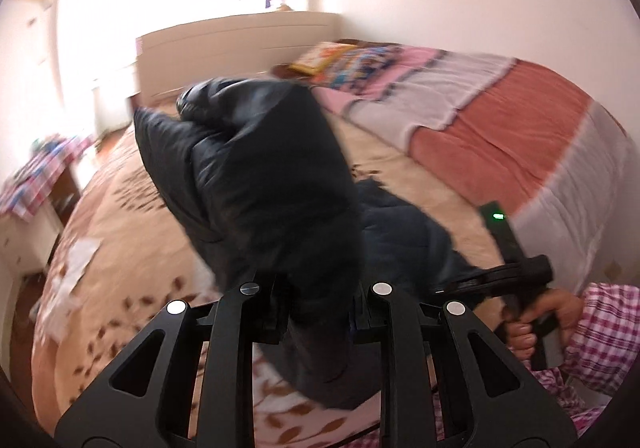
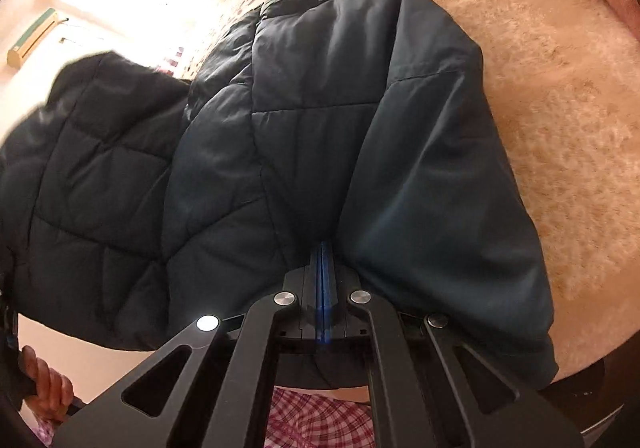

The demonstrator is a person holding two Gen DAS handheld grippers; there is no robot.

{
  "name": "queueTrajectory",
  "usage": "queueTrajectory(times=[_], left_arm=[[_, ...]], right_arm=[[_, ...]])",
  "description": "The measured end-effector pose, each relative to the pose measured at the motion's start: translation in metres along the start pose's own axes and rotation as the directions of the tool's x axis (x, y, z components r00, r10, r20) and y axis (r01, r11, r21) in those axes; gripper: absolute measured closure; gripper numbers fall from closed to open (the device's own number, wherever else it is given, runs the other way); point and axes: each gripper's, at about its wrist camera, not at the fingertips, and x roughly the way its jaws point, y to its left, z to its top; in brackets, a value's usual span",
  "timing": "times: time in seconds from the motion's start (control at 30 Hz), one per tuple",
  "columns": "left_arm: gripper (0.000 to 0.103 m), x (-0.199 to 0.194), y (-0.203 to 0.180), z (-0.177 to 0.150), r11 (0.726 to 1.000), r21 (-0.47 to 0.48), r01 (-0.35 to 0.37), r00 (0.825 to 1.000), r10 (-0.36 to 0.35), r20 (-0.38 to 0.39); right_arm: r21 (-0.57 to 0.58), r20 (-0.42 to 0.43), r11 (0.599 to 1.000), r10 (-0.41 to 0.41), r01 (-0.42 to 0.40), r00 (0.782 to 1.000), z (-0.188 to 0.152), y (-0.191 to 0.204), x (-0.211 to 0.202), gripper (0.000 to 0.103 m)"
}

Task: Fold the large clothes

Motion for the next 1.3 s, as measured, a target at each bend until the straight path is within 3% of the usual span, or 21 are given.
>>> queueTrajectory(times=[0.13,0.37,0.5,0.63,0.77,0.9,1.03,1.17,1.3], left_arm=[[0.083,0.027,-0.051,0.003,0.987,0.129,0.091,0.996,-0.088,-0.030],[0.082,0.082,-0.118,-0.024,0.947,0.236,0.220,0.971,-0.191,-0.143],[0.080,0.102,-0.132,-0.038,0.940,0.232,0.250,0.959,-0.208,-0.191],[0.079,0.118,-0.128,-0.043,0.942,0.160,0.296,0.938,-0.254,-0.236],[0.077,0.131,-0.137,-0.057,0.940,0.155,0.303,0.932,-0.259,-0.254],[0.077,0.138,-0.139,-0.062,0.942,0.126,0.311,0.925,-0.269,-0.268],[0.074,0.142,-0.140,-0.065,0.941,0.128,0.315,0.923,-0.272,-0.272],[0.046,0.134,-0.142,-0.061,0.927,0.090,0.363,0.904,-0.328,-0.274],[0.039,0.122,-0.141,-0.060,0.917,0.068,0.394,0.891,-0.363,-0.272]], right_arm=[[0.018,-0.001,0.999,0.034,-0.034,0.999,-0.004,-0.007,0.000,0.100],[0.060,-0.005,0.994,0.086,-0.086,0.996,-0.010,-0.033,-0.009,0.103],[0.113,-0.003,0.983,0.145,-0.144,0.989,-0.013,-0.050,-0.013,0.103],[0.163,0.018,0.966,0.202,-0.202,0.979,-0.020,-0.071,-0.027,0.103],[0.167,0.058,0.967,0.183,-0.190,0.981,-0.032,-0.086,-0.055,0.103],[0.166,0.141,0.979,0.093,-0.117,0.986,-0.043,-0.098,-0.096,0.100],[0.134,0.236,0.987,0.053,-0.087,0.970,-0.046,-0.091,-0.141,0.100],[0.045,0.272,0.990,0.114,-0.131,0.956,-0.049,-0.049,-0.166,0.100],[-0.043,0.234,0.982,0.191,-0.186,0.953,-0.035,-0.012,-0.164,0.100]])
